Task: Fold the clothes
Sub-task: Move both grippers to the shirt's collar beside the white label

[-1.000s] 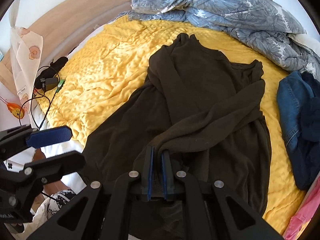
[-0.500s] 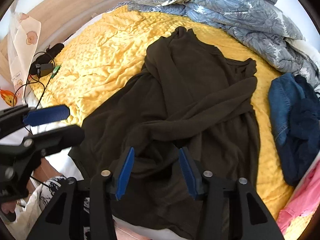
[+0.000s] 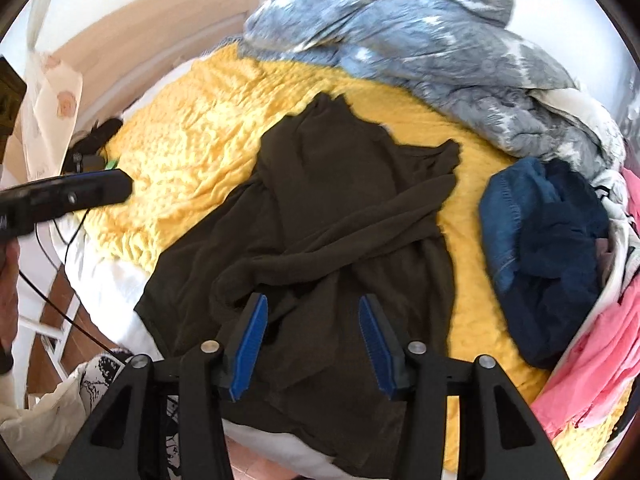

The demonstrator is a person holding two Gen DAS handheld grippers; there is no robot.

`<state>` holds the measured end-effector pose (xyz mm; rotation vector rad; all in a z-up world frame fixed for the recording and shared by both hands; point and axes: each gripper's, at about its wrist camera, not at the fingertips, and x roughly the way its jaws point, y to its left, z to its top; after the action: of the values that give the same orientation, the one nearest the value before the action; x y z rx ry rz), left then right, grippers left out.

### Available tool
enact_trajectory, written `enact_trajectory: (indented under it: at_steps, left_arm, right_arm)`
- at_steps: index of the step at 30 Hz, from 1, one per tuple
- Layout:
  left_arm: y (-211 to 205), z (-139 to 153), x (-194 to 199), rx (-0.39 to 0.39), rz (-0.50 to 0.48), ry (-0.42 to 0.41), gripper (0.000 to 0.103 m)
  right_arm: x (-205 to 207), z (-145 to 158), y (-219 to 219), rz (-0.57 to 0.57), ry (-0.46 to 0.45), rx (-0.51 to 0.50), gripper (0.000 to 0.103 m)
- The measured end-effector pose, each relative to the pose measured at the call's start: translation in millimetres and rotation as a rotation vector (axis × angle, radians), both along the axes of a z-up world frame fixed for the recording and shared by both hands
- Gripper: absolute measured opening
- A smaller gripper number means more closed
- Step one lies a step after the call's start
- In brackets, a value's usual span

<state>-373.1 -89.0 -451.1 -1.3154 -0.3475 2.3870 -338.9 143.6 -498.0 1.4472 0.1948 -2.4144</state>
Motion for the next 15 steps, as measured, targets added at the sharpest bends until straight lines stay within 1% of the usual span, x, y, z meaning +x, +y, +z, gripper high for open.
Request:
enact_trajectory:
  at_steps: [3, 5, 6, 8, 10, 12, 15]
  left_arm:
    - [-2, 0, -41, 0.003, 0.018, 0.0, 0.057]
    - [-4, -6, -71, 0.008, 0.022, -0.019, 0.057]
    - [-5, -14, -93, 0.004, 0.025, -0.041, 0.056]
    - [-3, -34, -138, -0.008, 0.026, -0.11, 0.056]
    - [0, -53, -178, -0.017, 0.021, -0.186, 0.056]
    - [0, -67, -207, -0.026, 0.032, -0.23, 0.055]
    - [-1, -83, -241, -0.037, 0.059, -0.275, 0.055]
  right_arm:
    - [-29, 7, 33, -0.08, 0.022, -0.032, 0.051]
    - [-55, 10, 51, -0.13, 0.034, -0.058, 0.051]
    - [-72, 10, 58, -0.148, 0.031, -0.078, 0.051]
    - [-102, 10, 68, -0.166, 0.019, -0.11, 0.051]
    - [-137, 7, 73, -0.186, 0.002, -0.117, 0.051]
    - [-171, 2, 76, -0.2, -0.029, -0.12, 0.051]
    - [-218, -8, 82, -0.216, -0.108, -0.17, 0.051]
